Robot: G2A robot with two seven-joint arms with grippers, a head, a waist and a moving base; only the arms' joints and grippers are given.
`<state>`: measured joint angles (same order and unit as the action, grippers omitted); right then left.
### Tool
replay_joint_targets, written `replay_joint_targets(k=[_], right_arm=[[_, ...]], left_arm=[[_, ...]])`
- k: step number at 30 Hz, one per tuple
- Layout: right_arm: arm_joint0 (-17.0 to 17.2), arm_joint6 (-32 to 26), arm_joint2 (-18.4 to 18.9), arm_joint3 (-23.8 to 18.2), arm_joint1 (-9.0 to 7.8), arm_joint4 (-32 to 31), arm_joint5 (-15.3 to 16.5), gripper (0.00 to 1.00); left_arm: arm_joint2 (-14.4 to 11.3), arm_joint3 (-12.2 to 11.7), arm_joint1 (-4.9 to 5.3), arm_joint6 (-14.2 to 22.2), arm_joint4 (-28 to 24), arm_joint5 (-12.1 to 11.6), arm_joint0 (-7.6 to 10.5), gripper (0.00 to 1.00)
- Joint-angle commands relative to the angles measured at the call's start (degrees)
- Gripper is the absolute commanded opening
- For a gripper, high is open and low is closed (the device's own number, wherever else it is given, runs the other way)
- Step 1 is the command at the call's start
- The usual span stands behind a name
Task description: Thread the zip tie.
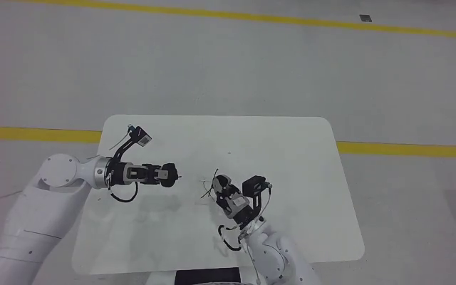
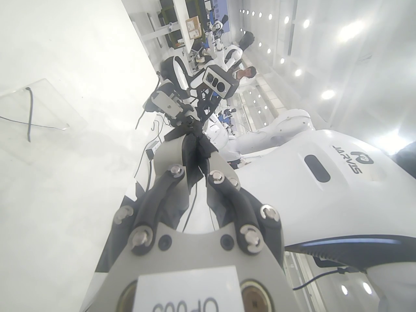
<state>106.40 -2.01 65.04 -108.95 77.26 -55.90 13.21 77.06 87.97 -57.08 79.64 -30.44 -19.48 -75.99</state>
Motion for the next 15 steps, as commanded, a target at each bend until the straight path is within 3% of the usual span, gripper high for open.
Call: replay_joint_targets(k=[1, 15], right_arm=[[-0.27, 0.52, -0.01, -0.17, 0.01, 0.06, -0.13, 0.0], [-2.85, 25.48, -5.23, 2.76, 0.72, -8.45, -0.76, 0.0]], left_arm=[[0.0, 0.0, 0.0, 0.0, 0.0, 0.0, 0.0, 0.0], [0.0, 0.0, 0.0, 0.0, 0.0, 0.0, 0.0, 0.0]])
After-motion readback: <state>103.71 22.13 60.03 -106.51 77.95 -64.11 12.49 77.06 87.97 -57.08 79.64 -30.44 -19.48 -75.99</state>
